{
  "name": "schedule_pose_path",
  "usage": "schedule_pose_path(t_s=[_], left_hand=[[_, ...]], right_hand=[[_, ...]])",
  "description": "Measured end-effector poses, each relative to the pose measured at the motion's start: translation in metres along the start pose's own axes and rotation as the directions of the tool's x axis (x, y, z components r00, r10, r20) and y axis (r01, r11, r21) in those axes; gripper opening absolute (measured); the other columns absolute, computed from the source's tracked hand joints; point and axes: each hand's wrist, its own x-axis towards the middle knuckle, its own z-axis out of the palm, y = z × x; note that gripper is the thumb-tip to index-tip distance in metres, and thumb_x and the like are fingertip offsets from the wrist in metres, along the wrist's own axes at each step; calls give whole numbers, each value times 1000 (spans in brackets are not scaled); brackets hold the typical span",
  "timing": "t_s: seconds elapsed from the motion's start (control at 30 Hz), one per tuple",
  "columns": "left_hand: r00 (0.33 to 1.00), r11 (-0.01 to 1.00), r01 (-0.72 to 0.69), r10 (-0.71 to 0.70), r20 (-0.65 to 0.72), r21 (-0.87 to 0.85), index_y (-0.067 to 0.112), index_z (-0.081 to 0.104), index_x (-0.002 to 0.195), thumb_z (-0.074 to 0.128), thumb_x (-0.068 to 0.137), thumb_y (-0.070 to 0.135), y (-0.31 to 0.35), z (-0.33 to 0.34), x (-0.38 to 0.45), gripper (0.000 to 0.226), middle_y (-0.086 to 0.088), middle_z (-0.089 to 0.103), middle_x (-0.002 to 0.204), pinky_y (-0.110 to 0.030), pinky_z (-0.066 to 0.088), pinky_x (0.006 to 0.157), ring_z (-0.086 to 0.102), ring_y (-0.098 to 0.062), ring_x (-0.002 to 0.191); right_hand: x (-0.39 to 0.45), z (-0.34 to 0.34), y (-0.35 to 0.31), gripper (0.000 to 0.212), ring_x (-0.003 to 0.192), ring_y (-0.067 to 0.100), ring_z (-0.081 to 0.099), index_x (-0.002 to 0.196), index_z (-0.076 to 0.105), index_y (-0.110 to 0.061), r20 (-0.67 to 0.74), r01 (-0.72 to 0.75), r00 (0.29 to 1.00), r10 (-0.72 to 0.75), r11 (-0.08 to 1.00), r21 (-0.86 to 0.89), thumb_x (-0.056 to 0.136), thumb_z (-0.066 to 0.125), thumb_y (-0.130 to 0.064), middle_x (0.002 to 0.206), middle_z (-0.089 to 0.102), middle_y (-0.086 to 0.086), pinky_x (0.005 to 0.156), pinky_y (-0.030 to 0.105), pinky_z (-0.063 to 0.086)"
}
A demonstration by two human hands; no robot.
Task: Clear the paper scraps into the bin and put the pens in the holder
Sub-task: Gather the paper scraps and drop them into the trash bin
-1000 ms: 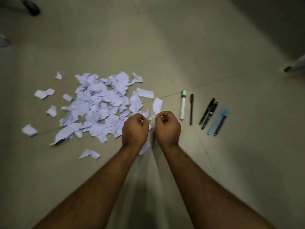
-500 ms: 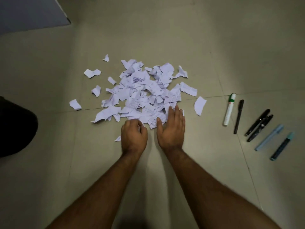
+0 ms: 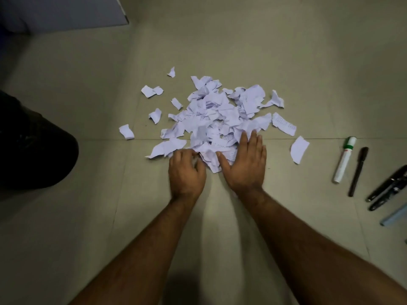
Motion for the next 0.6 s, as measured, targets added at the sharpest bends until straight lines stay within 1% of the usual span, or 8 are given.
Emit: schedule_pose_path(t_s=[0.03, 0.1, 0.17, 0.27, 0.37, 0.43, 0.5, 0.6], left_hand=[[999, 1000, 28, -28, -39, -9, 9, 65, 84, 57, 80, 20, -6, -4, 7, 14, -11, 63, 89, -39, 48, 77, 58, -30, 87], [995, 998, 51, -48, -89, 38, 9, 66, 81, 52, 78, 22, -16, -11, 23, 20, -12, 62, 87, -39, 49, 74, 58, -32, 86], [989, 988, 95, -80, -128, 120, 12, 67, 90, 51, 74, 25, -23, -14, 38, 26, -13, 61, 94, -39, 45, 75, 58, -34, 90], [954, 942, 246, -193, -231, 229, 15, 64, 102, 58, 71, 28, -38, -14, 67, 34, -11, 61, 105, -39, 43, 80, 57, -34, 98], [918, 900, 357, -288, -274, 251, 17, 62, 103, 61, 67, 32, -50, -13, 88, 39, -9, 62, 107, -39, 42, 82, 58, -33, 99], [896, 873, 419, -354, -268, 249, 16, 61, 108, 57, 68, 40, -56, -10, 100, 46, -9, 61, 111, -39, 41, 85, 57, -33, 104], [905, 876, 415, -370, -209, 244, 14, 62, 108, 50, 69, 45, -62, -8, 107, 51, -12, 61, 113, -41, 42, 87, 57, -34, 107], [954, 943, 291, -274, -120, 162, 7, 66, 100, 48, 69, 38, -58, -2, 105, 48, -18, 62, 104, -42, 49, 83, 59, -39, 98]], right_hand=[[7, 3, -9, 91, 150, 35, 24, 154, 28, -8, 6, -4, 1000, 4, 1000, 10, 90, 39, -71, 161, 25, 20, 121, 47, 21], [14, 9, -21, 91, 149, 37, 24, 154, 29, -8, 33, -17, 999, 17, 1000, -4, 90, 36, -73, 160, 26, 21, 120, 49, 21], [14, 15, -24, 92, 149, 38, 22, 154, 30, -9, 77, -7, 997, 11, 999, -50, 90, 33, -75, 161, 24, 22, 121, 52, 18], [17, 18, -24, 92, 151, 36, 16, 156, 26, -12, 138, 2, 990, 15, 992, -125, 90, 26, -77, 163, 19, 18, 123, 52, 11], [18, 15, -25, 91, 152, 35, 12, 156, 25, -13, 158, -8, 987, 32, 988, -153, 89, 28, -75, 164, 16, 17, 123, 51, 10], [20, 15, -26, 91, 152, 34, 12, 156, 25, -14, 172, -9, 984, 35, 988, -153, 89, 30, -75, 164, 16, 16, 123, 52, 10], [19, 14, -27, 90, 152, 35, 15, 154, 30, -13, 159, -16, 987, 39, 990, -143, 88, 35, -74, 164, 19, 16, 123, 52, 12], [20, 13, -29, 92, 152, 34, 17, 153, 32, -13, 161, -31, 985, 54, 989, -142, 85, 38, -75, 163, 22, 16, 122, 52, 13]])
